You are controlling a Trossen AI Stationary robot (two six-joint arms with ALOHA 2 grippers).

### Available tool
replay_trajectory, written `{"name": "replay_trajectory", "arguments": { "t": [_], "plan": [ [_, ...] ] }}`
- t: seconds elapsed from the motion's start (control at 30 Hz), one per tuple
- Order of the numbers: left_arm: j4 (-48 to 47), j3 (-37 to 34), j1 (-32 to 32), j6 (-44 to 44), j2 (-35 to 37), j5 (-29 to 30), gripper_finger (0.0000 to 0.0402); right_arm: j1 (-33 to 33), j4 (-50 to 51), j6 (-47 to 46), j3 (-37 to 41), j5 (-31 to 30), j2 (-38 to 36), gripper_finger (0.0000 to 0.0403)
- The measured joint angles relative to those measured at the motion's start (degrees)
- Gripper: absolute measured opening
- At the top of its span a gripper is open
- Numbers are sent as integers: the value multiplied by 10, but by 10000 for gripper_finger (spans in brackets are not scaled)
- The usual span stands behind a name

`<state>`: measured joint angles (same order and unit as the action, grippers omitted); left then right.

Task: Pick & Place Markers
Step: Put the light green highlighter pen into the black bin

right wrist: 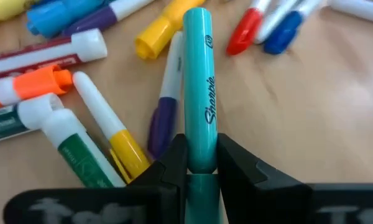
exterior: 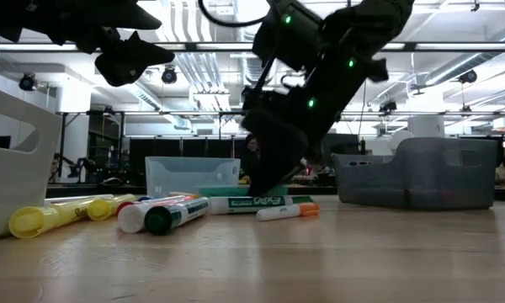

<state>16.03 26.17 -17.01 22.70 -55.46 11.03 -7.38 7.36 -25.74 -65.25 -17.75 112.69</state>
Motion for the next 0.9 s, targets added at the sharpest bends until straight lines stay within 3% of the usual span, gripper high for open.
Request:
{"name": "replay_trajectory", "arguments": {
  "t": [0.17,0.33,0.63,0.9],
  "plan": [
    [0,-1,0,0,0,0,220,-11,38,-17,0,-6,-39,56],
    [3,-2,0,0,0,0,220,-33,76,-29,2,-57,-81,56],
    [4,-3,0,-1,0,0,220,-96,226,-124,5,-212,-172,56],
    [4,-3,0,-1,0,0,220,-152,377,-284,30,-319,-241,56]
  ]
}}
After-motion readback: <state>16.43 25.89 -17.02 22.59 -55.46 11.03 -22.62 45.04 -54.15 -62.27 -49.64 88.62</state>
